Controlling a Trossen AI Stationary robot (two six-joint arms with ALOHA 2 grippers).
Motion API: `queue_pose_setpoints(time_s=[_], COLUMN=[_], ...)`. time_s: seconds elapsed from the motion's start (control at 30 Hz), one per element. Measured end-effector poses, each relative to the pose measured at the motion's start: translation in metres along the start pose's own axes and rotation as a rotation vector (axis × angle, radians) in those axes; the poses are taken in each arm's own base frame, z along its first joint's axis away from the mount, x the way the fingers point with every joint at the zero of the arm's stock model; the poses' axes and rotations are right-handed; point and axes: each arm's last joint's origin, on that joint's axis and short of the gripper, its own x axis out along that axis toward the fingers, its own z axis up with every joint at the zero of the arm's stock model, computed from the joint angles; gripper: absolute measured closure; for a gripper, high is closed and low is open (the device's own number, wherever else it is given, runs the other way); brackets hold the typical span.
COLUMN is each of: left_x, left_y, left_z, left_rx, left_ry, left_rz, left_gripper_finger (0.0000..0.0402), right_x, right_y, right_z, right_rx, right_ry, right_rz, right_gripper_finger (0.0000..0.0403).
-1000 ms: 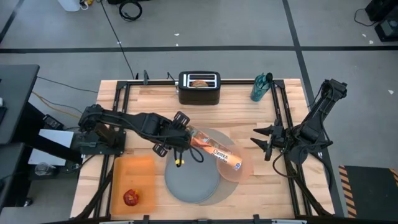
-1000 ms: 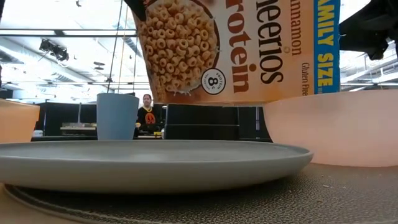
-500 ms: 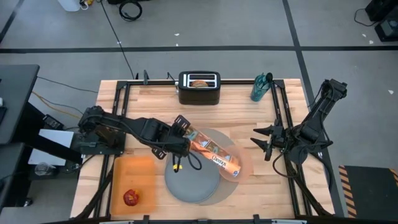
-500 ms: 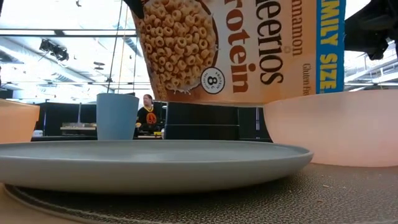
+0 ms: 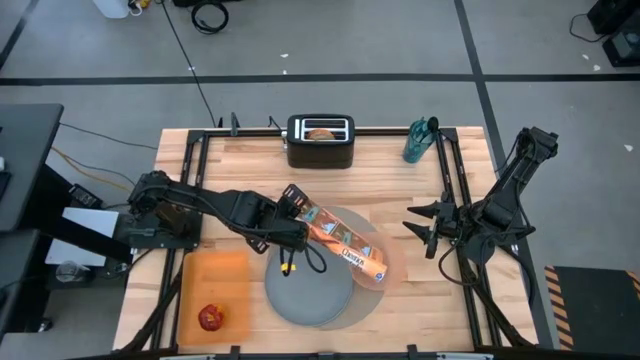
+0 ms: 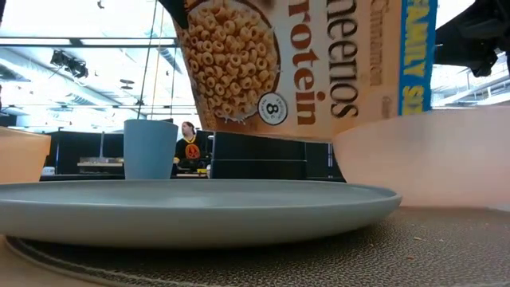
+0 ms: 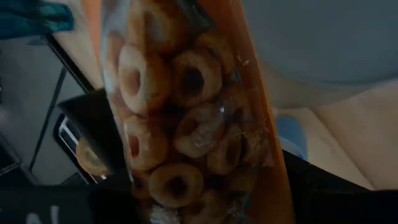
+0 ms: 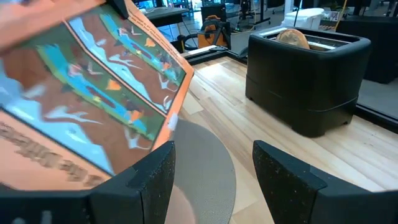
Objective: Arrange a breakfast setting
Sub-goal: Pour the cereal from the yellow cereal box into the orange bowl
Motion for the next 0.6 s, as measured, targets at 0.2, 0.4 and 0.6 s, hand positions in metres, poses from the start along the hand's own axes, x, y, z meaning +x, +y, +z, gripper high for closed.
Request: queue_pose_setpoints(time_s=[0.2, 0.4, 0.6], left_x=[-0.013, -0.023, -0.022], left_y=[0.002, 0.001, -0.003], left_z=[0.004, 0.004, 0.006], left_rx=[0.020, 0.014, 0.036], left_ry=[-0.025, -0.021, 0.005], left_rz=[0.048, 0.088, 0.078], left_gripper_finger=[0.0189, 0.0189, 0.0189], right_x=[0.000, 0.000, 0.000], right_y=[0.000, 0.000, 0.000], right_z=[0.000, 0.000, 0.000], right_rx=[-0.001, -0.002, -0.001], right_ry=[0.000, 0.000, 0.000], right_rz=[0.000, 0.001, 0.000], right_gripper_finger=[0.0181, 0.0181, 0.0181])
